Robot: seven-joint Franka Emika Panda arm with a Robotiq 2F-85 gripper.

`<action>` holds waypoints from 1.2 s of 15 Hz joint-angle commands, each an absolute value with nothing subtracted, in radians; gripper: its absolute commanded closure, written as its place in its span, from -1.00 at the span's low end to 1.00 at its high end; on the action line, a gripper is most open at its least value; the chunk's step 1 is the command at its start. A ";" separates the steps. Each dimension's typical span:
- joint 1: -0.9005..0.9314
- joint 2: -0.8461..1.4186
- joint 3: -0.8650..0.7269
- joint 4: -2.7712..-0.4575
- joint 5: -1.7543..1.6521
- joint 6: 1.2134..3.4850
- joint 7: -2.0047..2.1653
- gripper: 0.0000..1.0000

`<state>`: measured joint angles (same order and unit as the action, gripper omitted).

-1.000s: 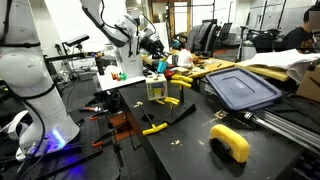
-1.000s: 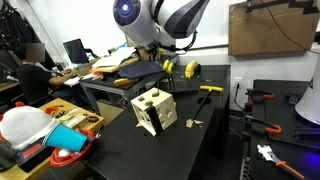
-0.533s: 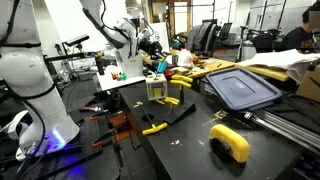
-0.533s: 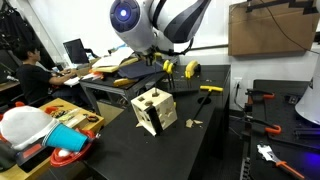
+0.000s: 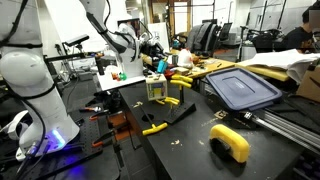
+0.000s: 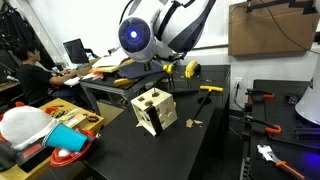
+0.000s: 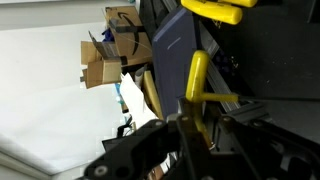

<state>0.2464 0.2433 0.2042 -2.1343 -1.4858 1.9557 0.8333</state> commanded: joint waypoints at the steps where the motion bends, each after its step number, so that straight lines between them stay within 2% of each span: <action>1: 0.247 0.266 0.206 -2.132 -1.572 1.946 0.850 0.91; 8: 0.242 0.295 0.210 -2.131 -1.632 1.946 0.852 0.91; 9: 0.241 0.296 0.211 -2.130 -1.634 1.949 0.854 0.69; 10: 0.239 0.296 0.211 -2.130 -1.631 1.953 0.856 0.12; 12: 0.238 0.297 0.211 -2.130 -1.632 1.957 0.858 0.09; 18: 0.237 0.300 0.212 -2.129 -1.631 1.960 0.891 -0.78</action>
